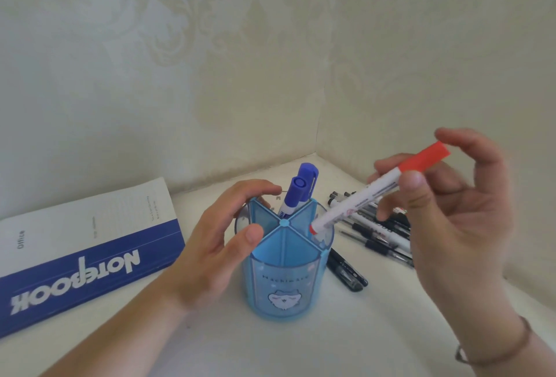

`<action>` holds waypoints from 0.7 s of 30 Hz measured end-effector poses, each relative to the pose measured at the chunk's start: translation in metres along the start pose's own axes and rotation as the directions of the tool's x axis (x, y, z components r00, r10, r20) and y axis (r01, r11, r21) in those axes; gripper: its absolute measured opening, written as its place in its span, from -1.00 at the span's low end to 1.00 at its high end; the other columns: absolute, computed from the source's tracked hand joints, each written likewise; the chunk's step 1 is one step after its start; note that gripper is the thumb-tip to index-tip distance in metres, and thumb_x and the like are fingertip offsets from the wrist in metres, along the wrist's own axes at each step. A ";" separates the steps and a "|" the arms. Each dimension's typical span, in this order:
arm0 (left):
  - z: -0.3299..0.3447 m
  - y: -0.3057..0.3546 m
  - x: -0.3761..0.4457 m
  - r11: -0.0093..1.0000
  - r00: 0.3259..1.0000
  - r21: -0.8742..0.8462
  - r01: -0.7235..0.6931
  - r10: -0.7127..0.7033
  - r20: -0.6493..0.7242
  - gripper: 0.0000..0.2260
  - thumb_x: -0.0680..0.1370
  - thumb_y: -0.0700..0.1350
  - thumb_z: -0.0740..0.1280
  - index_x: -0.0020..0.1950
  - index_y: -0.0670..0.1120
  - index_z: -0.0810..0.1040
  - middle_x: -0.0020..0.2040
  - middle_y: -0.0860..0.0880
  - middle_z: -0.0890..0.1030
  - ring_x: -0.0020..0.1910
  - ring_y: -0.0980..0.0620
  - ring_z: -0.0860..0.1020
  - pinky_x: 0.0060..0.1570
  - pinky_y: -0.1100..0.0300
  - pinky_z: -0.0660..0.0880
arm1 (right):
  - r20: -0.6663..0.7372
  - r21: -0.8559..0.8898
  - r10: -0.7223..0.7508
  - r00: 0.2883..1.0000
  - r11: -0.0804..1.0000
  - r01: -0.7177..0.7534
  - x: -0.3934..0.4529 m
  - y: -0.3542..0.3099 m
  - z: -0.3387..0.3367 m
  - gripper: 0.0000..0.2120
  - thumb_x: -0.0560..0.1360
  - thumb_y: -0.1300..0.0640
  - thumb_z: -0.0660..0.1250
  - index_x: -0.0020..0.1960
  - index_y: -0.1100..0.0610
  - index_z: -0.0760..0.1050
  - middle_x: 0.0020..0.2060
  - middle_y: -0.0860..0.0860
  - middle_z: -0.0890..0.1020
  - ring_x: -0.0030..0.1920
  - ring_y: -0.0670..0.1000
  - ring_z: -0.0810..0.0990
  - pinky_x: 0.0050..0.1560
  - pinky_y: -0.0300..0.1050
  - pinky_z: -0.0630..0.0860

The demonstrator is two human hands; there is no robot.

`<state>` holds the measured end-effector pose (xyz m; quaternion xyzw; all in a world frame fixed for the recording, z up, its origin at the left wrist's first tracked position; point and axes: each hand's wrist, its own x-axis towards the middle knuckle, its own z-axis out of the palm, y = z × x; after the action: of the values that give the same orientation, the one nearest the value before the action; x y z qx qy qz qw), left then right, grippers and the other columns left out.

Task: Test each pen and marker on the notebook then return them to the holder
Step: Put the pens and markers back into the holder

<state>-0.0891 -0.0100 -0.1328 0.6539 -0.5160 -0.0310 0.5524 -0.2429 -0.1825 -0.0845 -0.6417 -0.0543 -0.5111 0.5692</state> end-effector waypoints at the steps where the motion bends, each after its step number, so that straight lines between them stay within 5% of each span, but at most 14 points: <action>1: 0.000 0.000 0.000 1.000 1.000 -0.004 -0.002 0.002 -0.001 -0.33 0.52 0.37 0.13 0.33 -0.15 0.45 0.18 -0.07 0.54 0.14 -0.17 0.50 0.14 -0.16 0.42 | 0.044 -0.025 0.015 0.999 1.000 -0.014 -0.001 0.002 0.001 -0.75 0.47 0.17 0.34 0.11 0.01 0.40 -0.16 0.06 0.71 -0.29 0.07 0.61 -0.31 -0.10 0.54; 5: 0.000 0.000 0.000 1.000 1.000 -0.005 -0.011 0.011 -0.013 -0.37 0.52 0.38 0.12 0.32 -0.10 0.46 0.18 -0.04 0.54 0.14 -0.15 0.51 0.13 -0.20 0.42 | 0.226 -0.281 0.047 0.973 0.960 0.018 -0.001 0.010 -0.004 -0.80 0.48 -0.09 0.38 0.08 -0.08 0.58 -0.03 -0.03 0.69 -0.03 0.08 0.66 -0.09 0.03 0.57; 8: 0.000 -0.001 0.000 1.000 1.000 -0.024 -0.016 0.016 -0.023 -0.39 0.53 0.36 0.13 0.32 -0.08 0.46 0.18 -0.06 0.55 0.11 -0.18 0.51 0.11 -0.27 0.40 | 0.020 -0.575 0.132 0.991 0.813 -0.096 0.015 0.015 -0.037 -0.87 0.50 0.07 0.39 0.03 -0.09 0.59 -0.14 -0.08 0.70 -0.22 -0.10 0.65 -0.23 -0.22 0.54; 10: 0.000 -0.002 0.000 0.999 0.999 -0.028 -0.019 0.018 -0.034 -0.40 0.53 0.36 0.13 0.32 -0.07 0.47 0.19 -0.06 0.55 0.11 -0.18 0.52 0.12 -0.26 0.41 | -0.136 -0.866 0.354 0.925 0.412 -0.285 0.028 0.022 -0.073 -0.82 0.47 0.21 0.42 -0.02 -0.06 0.63 -0.18 -0.09 0.70 -0.32 -0.14 0.64 -0.23 -0.27 0.52; 12: 0.000 -0.001 0.000 1.000 0.999 -0.025 -0.019 0.018 -0.034 -0.40 0.53 0.37 0.12 0.32 -0.07 0.47 0.20 -0.04 0.55 0.12 -0.15 0.52 0.13 -0.22 0.42 | -0.301 -0.935 0.535 0.789 -0.001 -0.356 0.032 0.029 -0.099 -0.76 0.39 0.27 0.42 -0.03 -0.02 0.66 -0.18 -0.01 0.72 -0.17 0.05 0.67 -0.09 -0.16 0.53; 14: 0.000 -0.001 -0.001 0.999 0.999 -0.026 -0.022 0.021 -0.031 -0.39 0.53 0.37 0.11 0.32 -0.08 0.47 0.19 -0.03 0.54 0.12 -0.14 0.52 0.14 -0.17 0.43 | -0.374 -0.924 0.609 0.699 -0.186 -0.333 0.031 0.031 -0.107 -0.77 0.35 0.27 0.39 -0.11 -0.04 0.63 -0.41 -0.04 0.69 -0.21 0.04 0.66 -0.06 -0.12 0.57; 16: -0.001 -0.001 -0.001 0.999 0.999 -0.022 -0.025 0.024 -0.028 -0.38 0.53 0.37 0.10 0.31 -0.10 0.47 0.19 -0.02 0.55 0.13 -0.13 0.52 0.13 -0.14 0.43 | -0.377 -0.926 0.654 0.656 -0.249 -0.284 0.029 0.030 -0.104 -0.86 0.32 0.20 0.34 -0.20 -0.02 0.58 -0.56 -0.08 0.63 -0.34 0.00 0.66 -0.11 -0.09 0.61; 21: -0.001 -0.001 0.000 1.000 0.999 -0.008 -0.025 0.025 -0.029 -0.36 0.53 0.37 0.09 0.31 -0.11 0.47 0.18 -0.03 0.54 0.12 -0.12 0.52 0.12 -0.10 0.44 | -0.214 -0.971 0.760 0.613 -0.098 -0.218 0.025 0.028 -0.091 -0.71 0.18 0.08 0.50 -0.15 -0.12 0.52 -0.29 -0.13 0.63 -0.30 -0.04 0.63 -0.18 -0.06 0.61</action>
<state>-0.0882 -0.0095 -0.1336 0.6454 -0.5160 -0.0171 0.5630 -0.2667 -0.2764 -0.1009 -0.8994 0.4140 -0.0038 0.1403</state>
